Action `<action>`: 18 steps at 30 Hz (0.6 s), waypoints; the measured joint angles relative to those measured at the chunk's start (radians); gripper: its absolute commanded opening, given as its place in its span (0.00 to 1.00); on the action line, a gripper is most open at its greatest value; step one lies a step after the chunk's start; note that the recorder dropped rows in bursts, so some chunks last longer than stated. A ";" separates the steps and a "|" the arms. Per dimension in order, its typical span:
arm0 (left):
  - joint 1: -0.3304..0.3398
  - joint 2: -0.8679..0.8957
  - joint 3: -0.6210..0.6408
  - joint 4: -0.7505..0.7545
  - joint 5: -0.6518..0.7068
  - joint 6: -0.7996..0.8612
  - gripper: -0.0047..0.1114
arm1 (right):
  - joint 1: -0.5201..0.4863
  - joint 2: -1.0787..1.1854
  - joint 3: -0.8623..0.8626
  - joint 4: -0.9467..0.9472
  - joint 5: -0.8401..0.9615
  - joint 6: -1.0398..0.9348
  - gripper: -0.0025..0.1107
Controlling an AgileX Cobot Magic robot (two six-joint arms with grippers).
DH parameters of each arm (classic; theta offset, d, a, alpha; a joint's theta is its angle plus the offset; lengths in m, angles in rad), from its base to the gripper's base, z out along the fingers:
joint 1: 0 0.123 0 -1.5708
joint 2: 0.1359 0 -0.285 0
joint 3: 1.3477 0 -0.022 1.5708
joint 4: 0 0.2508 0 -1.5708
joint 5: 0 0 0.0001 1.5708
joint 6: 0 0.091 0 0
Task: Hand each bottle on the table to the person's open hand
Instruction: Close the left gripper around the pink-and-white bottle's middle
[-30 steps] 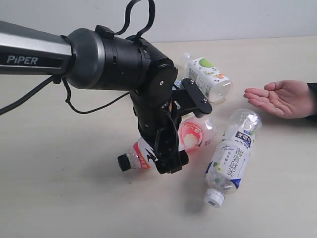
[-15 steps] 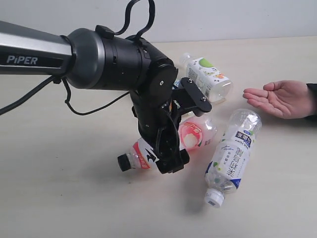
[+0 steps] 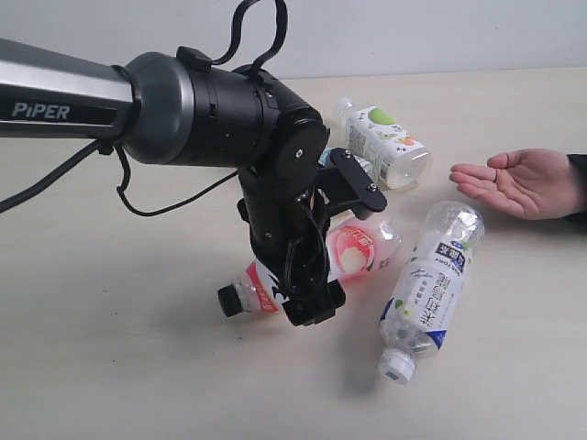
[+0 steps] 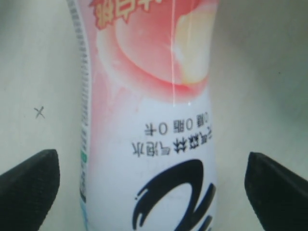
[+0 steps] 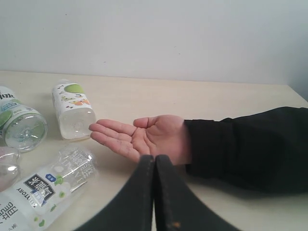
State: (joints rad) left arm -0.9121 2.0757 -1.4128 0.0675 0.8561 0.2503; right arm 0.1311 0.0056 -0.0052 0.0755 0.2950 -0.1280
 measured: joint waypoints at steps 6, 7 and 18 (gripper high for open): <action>0.000 0.000 0.000 0.000 0.000 -0.011 0.92 | 0.000 0.000 0.000 0.000 0.000 0.000 0.02; 0.000 0.000 0.000 0.002 -0.002 -0.014 0.92 | 0.000 0.000 0.000 0.000 0.000 0.000 0.02; 0.000 0.000 0.000 0.002 -0.002 -0.014 0.40 | 0.000 0.000 0.000 0.000 0.000 0.000 0.02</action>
State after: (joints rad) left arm -0.9121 2.0757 -1.4128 0.0692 0.8541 0.2365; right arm 0.1311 0.0056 -0.0052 0.0755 0.2950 -0.1280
